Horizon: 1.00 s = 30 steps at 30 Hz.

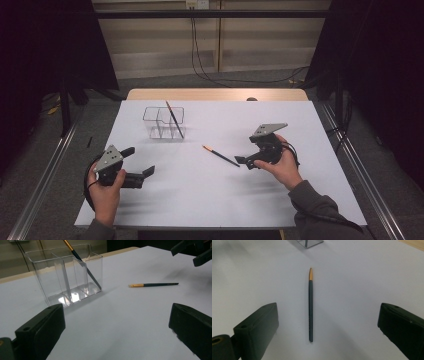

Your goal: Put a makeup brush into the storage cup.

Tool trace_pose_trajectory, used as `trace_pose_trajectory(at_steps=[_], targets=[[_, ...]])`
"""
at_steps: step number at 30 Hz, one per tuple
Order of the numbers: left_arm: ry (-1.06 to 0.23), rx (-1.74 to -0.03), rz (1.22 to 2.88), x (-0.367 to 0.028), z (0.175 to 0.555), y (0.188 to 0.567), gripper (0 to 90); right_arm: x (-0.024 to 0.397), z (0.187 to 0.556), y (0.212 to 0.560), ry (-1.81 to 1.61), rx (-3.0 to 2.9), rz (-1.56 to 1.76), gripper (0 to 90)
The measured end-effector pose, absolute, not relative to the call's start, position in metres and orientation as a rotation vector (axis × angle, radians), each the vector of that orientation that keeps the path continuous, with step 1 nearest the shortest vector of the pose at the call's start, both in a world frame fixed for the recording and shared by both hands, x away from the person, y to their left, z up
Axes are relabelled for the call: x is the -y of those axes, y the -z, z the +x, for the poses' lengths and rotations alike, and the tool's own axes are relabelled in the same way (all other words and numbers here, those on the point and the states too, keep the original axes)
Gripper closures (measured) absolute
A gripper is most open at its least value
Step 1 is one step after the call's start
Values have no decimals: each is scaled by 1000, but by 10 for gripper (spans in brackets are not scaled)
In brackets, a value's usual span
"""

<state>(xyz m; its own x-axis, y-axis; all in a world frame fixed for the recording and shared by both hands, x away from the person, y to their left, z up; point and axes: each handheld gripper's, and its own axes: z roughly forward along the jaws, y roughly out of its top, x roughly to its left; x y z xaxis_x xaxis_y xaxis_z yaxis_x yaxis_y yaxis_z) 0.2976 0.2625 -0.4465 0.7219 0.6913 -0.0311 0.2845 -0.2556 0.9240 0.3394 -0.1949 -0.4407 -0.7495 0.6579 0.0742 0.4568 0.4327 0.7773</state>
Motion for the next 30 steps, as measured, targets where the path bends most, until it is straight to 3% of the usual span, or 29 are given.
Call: trace_pose_trajectory(at_steps=[30], targets=[[-470,-761,1852,-263,299,448,5,166,360,445,-1113,-2553,945,120]])
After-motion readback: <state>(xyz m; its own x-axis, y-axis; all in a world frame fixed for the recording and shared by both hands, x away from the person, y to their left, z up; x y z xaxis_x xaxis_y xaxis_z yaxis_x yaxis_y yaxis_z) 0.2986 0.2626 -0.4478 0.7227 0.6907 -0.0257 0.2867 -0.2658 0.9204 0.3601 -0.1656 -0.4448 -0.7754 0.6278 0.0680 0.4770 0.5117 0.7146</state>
